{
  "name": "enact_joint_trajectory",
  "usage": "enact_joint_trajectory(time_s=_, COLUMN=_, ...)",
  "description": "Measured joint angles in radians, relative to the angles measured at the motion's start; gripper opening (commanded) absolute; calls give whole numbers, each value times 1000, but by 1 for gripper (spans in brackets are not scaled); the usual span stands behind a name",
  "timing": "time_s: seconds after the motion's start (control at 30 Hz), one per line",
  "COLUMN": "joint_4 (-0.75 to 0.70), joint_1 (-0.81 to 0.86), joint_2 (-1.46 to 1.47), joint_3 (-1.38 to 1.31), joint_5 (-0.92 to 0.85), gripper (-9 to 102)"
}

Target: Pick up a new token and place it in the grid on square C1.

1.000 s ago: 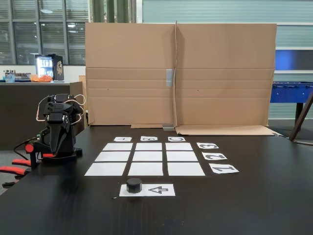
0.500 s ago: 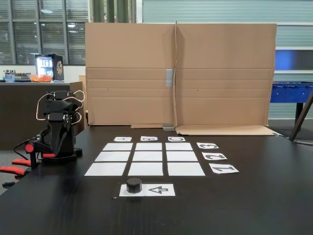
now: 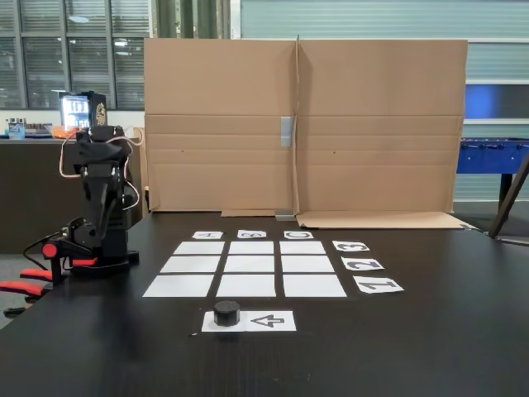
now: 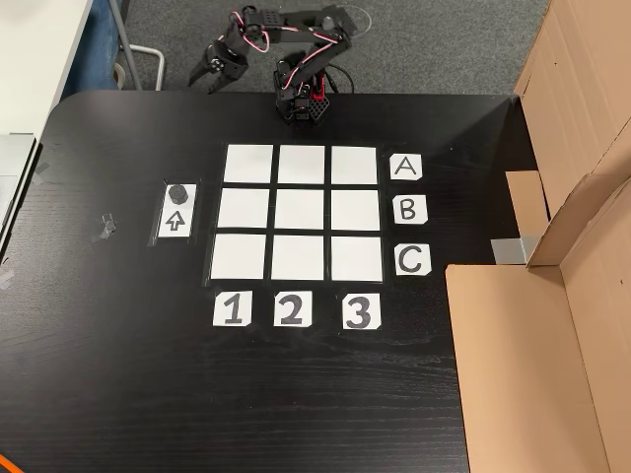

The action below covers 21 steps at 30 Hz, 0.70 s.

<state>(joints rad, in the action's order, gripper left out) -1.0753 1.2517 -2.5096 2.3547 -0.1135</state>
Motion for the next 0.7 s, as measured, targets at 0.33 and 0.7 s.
enact_joint_trajectory(time_s=0.33, joint_4=-5, joint_1=-69, joint_2=324, joint_3=-282, joint_5=-2, gripper=31)
enact_joint_trajectory(time_s=0.7, joint_4=-21, joint_1=-176, joint_2=597, joint_3=-528, joint_5=-21, gripper=33)
